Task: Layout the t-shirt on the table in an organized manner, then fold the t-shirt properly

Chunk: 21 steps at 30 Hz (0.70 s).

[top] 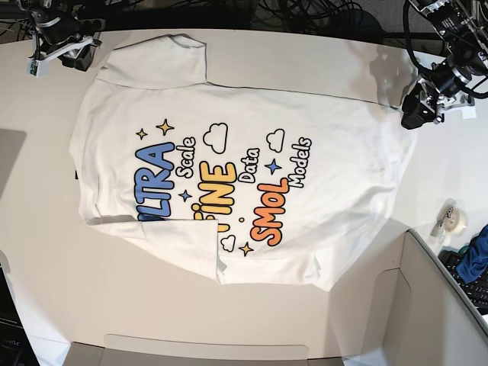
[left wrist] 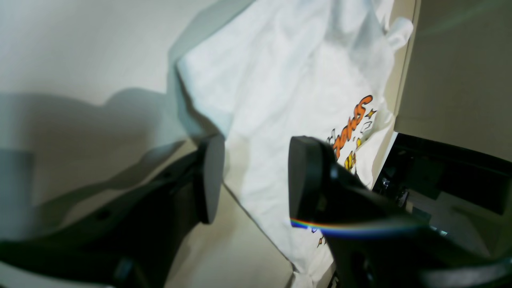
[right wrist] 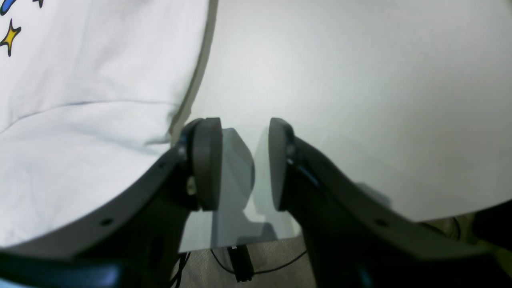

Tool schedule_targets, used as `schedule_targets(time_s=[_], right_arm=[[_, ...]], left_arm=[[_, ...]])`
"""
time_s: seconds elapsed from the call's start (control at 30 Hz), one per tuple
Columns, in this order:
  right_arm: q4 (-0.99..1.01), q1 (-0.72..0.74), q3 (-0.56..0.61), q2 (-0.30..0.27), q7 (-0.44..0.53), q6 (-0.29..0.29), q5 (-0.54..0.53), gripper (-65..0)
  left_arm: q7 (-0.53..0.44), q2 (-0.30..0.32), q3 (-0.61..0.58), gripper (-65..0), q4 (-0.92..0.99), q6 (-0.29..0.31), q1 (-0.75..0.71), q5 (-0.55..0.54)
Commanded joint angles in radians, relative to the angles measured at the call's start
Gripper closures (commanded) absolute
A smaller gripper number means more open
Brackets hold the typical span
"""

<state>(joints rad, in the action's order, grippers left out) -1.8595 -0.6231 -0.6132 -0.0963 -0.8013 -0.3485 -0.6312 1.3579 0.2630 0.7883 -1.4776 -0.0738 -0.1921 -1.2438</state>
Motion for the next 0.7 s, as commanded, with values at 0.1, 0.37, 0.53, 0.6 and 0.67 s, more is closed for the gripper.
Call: schedule_targets(time_s=[0.1, 0.37, 0.53, 0.6, 0.67], right_arm=[[-0.01, -0.01, -0.009, -0.007, 0.0, -0.004, 0.0, -20.4], [-0.01, -0.008, -0.004, -0.006, 0.0, -0.004, 0.0, -20.4], [-0.013, -0.013, -0.007, -0.006, 0.0, -0.004, -0.002, -20.4], [-0.013, -0.013, -0.007, -0.006, 0.0, -0.004, -0.002, -20.4], [-0.013, -0.014, -0.007, -0.006, 0.0, -0.004, -0.002, -20.4]], left_arm=[[0.038, 0.02, 0.007, -26.8, -0.015, -0.122, 0.0, -0.061], [0.028, 0.02, 0.001, -26.8, -0.013, -0.128, 0.009, -0.06], [0.005, 0.02, -0.002, -26.8, 0.025, -0.129, 0.039, -0.058], [0.005, 0.025, -0.002, -26.8, 0.065, -0.129, 0.055, -0.058], [0.005, 0.026, -0.002, -26.8, 0.096, -0.129, 0.067, -0.058]])
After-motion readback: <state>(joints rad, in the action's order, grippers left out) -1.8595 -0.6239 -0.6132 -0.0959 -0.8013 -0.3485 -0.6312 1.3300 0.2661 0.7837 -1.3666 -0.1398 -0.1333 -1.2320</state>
